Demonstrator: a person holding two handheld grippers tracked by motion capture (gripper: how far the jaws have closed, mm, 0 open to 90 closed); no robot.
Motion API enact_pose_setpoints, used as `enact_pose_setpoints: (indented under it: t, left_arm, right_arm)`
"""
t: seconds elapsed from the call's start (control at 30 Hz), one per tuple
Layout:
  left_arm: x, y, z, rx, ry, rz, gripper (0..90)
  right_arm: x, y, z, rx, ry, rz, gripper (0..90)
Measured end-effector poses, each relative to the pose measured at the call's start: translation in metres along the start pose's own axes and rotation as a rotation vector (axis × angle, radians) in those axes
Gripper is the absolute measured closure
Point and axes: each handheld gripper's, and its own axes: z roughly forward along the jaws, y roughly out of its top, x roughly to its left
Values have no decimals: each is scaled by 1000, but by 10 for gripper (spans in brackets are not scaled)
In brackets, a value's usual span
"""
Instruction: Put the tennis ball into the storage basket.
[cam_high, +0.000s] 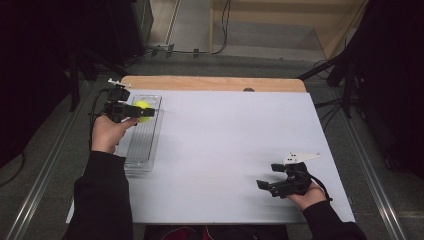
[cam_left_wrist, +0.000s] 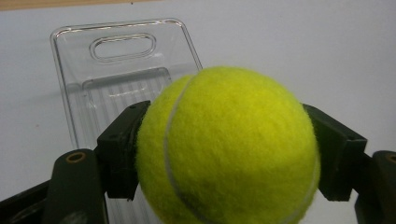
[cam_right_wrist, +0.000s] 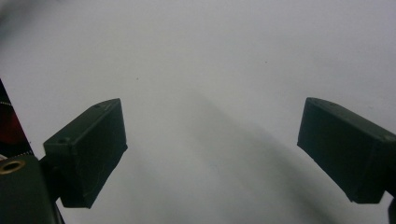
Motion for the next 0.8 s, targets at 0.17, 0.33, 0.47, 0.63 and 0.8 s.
enact_pose_setpoints:
  t: [0.17, 0.33, 0.47, 0.63, 0.8]
  left_arm:
    - [1, -1, 3, 0, 4, -4, 253]
    - [2, -2, 9, 11, 13, -9, 252]
    - [3, -3, 13, 16, 17, -13, 251]
    - [6, -5, 20, 23, 29, -23, 249]
    - [9, -7, 25, 39, 49, -23, 248]
  right_arm:
    - [0, 0, 0, 0, 0, 1, 64]
    - [0, 0, 0, 0, 0, -1, 64]
    - [0, 0, 0, 0, 1, 1, 64]
    - [0, 0, 0, 1, 1, 0, 63]
    - [0, 0, 0, 0, 0, 1, 63]
